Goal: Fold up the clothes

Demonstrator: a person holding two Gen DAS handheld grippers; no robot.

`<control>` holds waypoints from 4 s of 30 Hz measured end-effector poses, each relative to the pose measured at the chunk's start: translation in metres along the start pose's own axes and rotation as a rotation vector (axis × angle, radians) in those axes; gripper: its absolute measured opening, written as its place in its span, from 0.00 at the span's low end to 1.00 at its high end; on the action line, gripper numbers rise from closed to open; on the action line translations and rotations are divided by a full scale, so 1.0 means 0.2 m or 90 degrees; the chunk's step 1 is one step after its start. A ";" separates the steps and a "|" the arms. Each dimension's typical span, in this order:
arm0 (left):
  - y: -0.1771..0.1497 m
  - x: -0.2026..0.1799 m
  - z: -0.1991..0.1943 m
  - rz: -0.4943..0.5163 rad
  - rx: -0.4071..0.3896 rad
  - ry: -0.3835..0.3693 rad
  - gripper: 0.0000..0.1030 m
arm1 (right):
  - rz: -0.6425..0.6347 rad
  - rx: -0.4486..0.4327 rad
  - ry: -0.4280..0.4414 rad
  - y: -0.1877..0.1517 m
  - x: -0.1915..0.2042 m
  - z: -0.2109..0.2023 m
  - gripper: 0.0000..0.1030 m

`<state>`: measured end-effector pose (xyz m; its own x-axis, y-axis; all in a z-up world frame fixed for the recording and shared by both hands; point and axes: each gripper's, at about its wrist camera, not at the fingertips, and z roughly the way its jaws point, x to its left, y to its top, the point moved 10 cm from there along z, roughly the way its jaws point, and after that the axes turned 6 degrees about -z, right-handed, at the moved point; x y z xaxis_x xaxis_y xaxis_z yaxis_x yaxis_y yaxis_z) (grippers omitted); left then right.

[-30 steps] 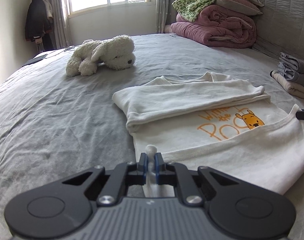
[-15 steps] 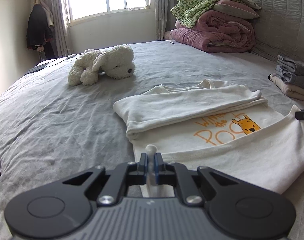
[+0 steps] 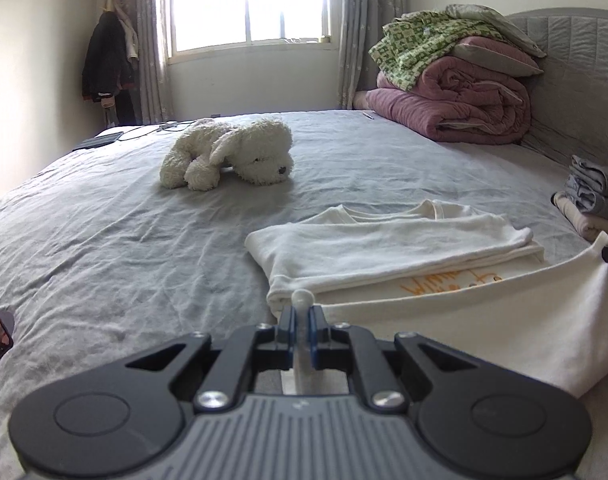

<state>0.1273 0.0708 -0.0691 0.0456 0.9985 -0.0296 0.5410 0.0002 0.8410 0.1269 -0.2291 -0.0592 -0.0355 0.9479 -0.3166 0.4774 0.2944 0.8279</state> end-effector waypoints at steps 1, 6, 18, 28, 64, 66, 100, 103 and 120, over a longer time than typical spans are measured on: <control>0.01 0.00 0.01 -0.005 -0.002 0.005 0.07 | 0.005 -0.006 -0.005 0.01 -0.01 0.01 0.04; 0.05 0.02 0.07 -0.030 -0.015 0.031 0.07 | 0.021 -0.034 -0.023 0.07 -0.02 0.07 0.04; -0.08 0.05 0.32 -0.023 0.012 0.070 0.08 | 0.024 0.037 0.005 -0.09 0.06 0.41 0.04; 0.03 0.09 0.18 -0.059 -0.021 0.082 0.28 | 0.048 0.034 0.007 -0.04 0.04 0.30 0.19; -0.21 -0.13 -0.11 0.048 0.032 -0.156 0.33 | 0.012 0.015 0.185 -0.18 0.22 -0.11 0.36; -0.24 -0.18 -0.08 0.072 0.045 -0.162 0.33 | 0.008 0.026 0.188 -0.18 0.25 -0.07 0.36; -0.13 -0.08 -0.07 -0.018 0.058 -0.133 0.47 | 0.133 0.115 0.204 -0.18 0.18 0.00 0.43; -0.09 -0.11 -0.01 -0.033 0.055 -0.131 0.46 | 0.132 0.103 0.189 -0.13 0.20 0.05 0.43; -0.09 0.00 0.22 -0.086 0.096 -0.057 0.40 | 0.212 0.100 0.169 -0.09 0.03 0.30 0.40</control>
<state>0.1537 0.0682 -0.1077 0.0360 0.9812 -0.1898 0.6669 0.1179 0.7358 0.1715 -0.2362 -0.1031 -0.0716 0.9922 0.1025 0.6276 -0.0351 0.7777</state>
